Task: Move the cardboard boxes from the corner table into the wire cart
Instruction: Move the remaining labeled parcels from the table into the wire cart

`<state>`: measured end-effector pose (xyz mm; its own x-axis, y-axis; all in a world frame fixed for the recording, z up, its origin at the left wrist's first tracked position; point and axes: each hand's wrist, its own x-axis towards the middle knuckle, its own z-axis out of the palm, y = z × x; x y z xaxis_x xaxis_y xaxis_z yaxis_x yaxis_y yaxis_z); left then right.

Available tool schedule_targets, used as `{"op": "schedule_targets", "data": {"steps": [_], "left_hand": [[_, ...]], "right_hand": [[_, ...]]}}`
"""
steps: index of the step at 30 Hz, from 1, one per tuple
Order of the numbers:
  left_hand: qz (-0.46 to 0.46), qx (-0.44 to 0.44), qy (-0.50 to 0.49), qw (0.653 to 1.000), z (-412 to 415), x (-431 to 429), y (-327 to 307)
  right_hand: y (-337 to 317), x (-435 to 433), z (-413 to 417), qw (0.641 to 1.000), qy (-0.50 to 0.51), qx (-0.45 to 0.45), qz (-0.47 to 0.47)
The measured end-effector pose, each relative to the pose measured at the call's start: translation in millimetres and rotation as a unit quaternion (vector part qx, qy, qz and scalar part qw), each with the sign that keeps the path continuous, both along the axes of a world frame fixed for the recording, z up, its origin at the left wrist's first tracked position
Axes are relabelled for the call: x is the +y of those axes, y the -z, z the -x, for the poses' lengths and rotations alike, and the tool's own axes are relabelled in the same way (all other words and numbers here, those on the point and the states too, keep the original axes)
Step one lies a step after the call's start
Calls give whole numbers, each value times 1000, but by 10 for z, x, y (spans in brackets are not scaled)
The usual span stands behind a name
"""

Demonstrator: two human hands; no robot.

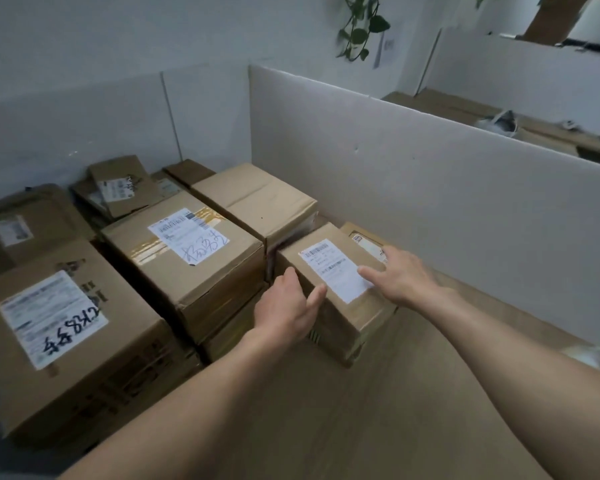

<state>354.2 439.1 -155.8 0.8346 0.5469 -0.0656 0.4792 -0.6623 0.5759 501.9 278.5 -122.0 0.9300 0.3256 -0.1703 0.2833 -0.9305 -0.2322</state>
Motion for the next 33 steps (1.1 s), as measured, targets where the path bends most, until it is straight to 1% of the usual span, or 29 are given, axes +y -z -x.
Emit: {"op": "schedule_targets", "data": {"steps": [3, 5, 7, 15, 19, 21, 26, 33], "left_hand": [[37, -9, -6, 999, -37, 26, 29], [66, -8, -5, 998, -51, -15, 52], [94, -12, -13, 995, -45, -67, 64], [99, -21, -29, 994, 281, -321, 20], [91, -37, -47, 994, 657, -530, -32], [88, -37, -58, 994, 912, -650, -44], [102, -37, -94, 990, 1614, -989, 7], [153, 4, -156, 976, 2467, -1369, 321]], "right_hand": [[72, 21, 27, 999, 19, 29, -17], [141, 23, 82, 996, 20, 64, -59], [181, 0, 177, 993, 18, 81, -89], [194, -292, 669, 992, 12, 47, -118], [171, -489, 1009, 991, -10, 27, -130], [172, -605, 1227, 990, -27, 33, -136], [309, -866, 1813, 987, -59, 61, -136], [657, -1048, 2472, 981, -102, 126, -108]]}}
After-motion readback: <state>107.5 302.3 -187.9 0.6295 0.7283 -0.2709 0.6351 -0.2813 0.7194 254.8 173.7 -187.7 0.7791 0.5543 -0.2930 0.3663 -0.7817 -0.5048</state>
